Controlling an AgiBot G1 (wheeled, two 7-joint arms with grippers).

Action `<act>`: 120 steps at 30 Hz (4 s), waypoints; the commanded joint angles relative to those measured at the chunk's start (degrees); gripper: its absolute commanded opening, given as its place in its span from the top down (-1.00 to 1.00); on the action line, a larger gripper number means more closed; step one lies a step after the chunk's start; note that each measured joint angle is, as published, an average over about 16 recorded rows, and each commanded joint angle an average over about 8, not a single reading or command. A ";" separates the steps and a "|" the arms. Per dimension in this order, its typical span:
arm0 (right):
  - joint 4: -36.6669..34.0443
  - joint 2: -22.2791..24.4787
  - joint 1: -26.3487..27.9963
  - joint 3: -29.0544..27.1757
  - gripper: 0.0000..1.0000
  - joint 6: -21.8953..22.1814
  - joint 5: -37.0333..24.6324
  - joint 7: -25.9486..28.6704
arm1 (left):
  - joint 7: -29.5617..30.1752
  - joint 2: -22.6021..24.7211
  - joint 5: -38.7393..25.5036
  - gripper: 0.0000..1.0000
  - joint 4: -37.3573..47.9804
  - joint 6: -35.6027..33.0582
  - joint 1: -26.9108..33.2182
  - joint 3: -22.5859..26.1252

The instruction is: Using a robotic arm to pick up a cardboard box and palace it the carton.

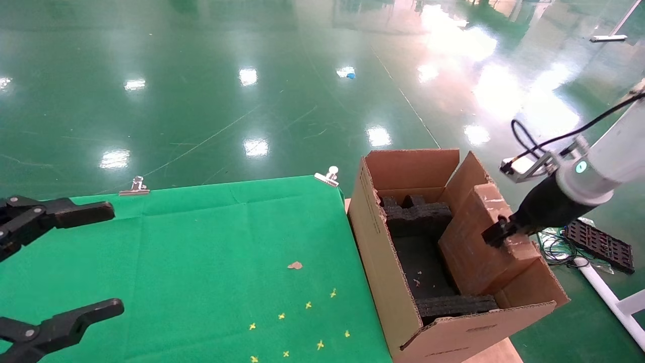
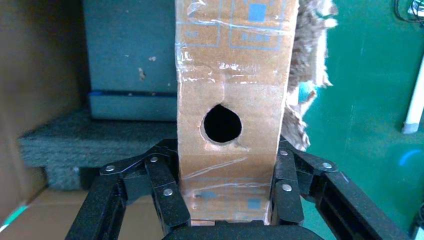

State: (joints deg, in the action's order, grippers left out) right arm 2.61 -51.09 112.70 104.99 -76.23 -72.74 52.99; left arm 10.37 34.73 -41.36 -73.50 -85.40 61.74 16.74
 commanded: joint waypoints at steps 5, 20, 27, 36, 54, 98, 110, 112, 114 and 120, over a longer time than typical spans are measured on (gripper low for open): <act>-0.32 -0.54 -5.09 -0.93 1.00 4.28 1.38 -0.72 | -0.01 -0.01 0.01 -1.00 0.00 0.01 0.00 0.02; -1.14 -0.84 -11.17 -3.35 -1.00 12.29 4.84 -4.24 | -0.04 -0.03 0.05 -1.00 0.00 0.03 0.02 0.07; -2.04 -0.91 -11.61 -3.54 -1.00 14.32 5.10 -4.58 | -0.05 -0.04 0.06 -1.00 0.00 0.04 0.02 0.09; -2.41 -1.16 -11.40 -3.25 -1.00 14.33 4.68 -4.54 | -0.06 -0.05 0.08 -1.00 0.00 0.05 0.03 0.12; -1.19 -1.63 -0.54 -2.65 -1.00 5.69 3.74 -7.59 | -0.09 -0.08 0.13 -1.00 0.00 0.08 0.04 0.19; 28.69 7.30 -9.56 -38.98 -1.00 -2.04 17.21 -27.55 | -0.17 -0.11 0.21 -1.00 0.07 0.11 0.08 0.32; 42.69 10.21 -23.34 -55.54 -1.00 -4.50 21.74 -32.42 | -0.19 -0.12 0.23 -1.00 0.07 0.13 0.09 0.36; 45.05 10.69 -25.65 -58.32 -1.00 -4.91 22.50 -33.23 | -0.19 -0.13 0.24 -1.00 0.07 0.13 0.09 0.36; 47.40 11.18 -27.96 -61.10 -1.00 -5.32 23.26 -34.05 | -0.20 -0.13 0.24 -1.00 0.07 0.13 0.09 0.37; 54.33 12.62 -34.78 -69.30 -1.00 -6.54 25.50 -36.46 | -0.21 -0.14 0.25 -1.00 0.07 0.14 0.10 0.39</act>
State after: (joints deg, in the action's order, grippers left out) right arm 56.95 -38.47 77.92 35.69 -82.77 -47.24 16.53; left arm 10.16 34.59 -41.11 -73.43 -85.26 61.83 17.13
